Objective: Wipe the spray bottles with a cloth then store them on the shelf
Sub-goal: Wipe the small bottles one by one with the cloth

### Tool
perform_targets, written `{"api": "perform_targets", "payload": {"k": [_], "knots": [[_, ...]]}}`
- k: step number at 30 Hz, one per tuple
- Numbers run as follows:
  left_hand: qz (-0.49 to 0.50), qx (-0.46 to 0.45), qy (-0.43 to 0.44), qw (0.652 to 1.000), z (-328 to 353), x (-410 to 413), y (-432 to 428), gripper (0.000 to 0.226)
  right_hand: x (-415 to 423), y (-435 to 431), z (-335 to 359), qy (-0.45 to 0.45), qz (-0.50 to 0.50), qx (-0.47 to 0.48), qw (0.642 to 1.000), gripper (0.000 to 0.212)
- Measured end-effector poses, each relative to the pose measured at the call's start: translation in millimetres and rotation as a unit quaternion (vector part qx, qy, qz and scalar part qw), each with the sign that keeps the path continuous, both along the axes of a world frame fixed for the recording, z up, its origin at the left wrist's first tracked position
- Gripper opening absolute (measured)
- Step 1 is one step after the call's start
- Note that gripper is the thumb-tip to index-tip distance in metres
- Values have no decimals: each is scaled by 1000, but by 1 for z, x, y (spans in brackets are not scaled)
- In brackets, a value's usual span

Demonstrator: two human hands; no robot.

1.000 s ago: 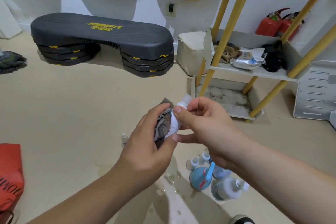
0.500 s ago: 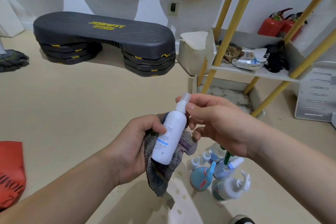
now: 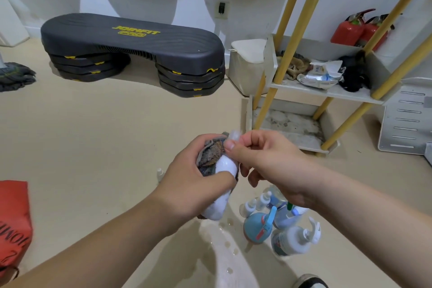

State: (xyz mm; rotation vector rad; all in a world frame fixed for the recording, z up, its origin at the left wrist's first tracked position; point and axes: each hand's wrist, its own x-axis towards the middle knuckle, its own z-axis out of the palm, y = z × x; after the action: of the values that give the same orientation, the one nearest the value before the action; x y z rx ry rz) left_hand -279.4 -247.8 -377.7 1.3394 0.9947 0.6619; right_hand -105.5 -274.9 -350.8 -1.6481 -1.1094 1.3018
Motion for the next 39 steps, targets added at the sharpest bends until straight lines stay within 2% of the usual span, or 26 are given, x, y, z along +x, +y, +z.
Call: {"api": "perform_targets", "payload": {"k": [4, 8, 12, 15, 18, 22, 26, 29, 32, 35, 38, 39], "knots": [[-39, -97, -66, 992, -1, -8, 12, 50, 3, 2, 4, 57, 44, -33, 997, 18], [-103, -152, -95, 978, -3, -14, 19, 40, 3, 2, 2, 42, 70, -39, 996, 19], [-116, -124, -67, 983, 0, -14, 19, 40, 1, 1, 1, 9, 41, -26, 999, 19], [-59, -42, 12, 997, 1, -7, 7, 47, -1, 4, 0, -9, -20, -11, 1000, 26], [-21, -22, 36, 999, 0, 3, -9, 44, -3, 6, -3, -33, -78, -18, 996, 36], [-4, -48, 42, 998, -1, 4, -6, 42, -3, 5, -1, -16, -28, -56, 998, 36], [-65, -92, -5, 994, 2, -7, 6, 46, 6, 5, 4, 67, 31, -57, 996, 24], [-96, -100, -25, 990, 3, -11, 8, 48, 9, 5, 1, 43, 46, -32, 998, 20], [-80, -33, -1, 996, 1, -7, 3, 56, 6, 5, -4, 13, 18, -2, 1000, 21], [-27, 73, 1, 997, -6, -1, -15, 53, 5, 7, -8, -11, -16, 13, 1000, 27], [-3, 278, 93, 956, -17, 3, -39, 66, 4, 8, -12, -38, -25, 21, 999, 30], [-16, 318, 117, 941, -22, 5, -43, 68, 4, 9, -14, -45, -26, 21, 998, 32]]}}
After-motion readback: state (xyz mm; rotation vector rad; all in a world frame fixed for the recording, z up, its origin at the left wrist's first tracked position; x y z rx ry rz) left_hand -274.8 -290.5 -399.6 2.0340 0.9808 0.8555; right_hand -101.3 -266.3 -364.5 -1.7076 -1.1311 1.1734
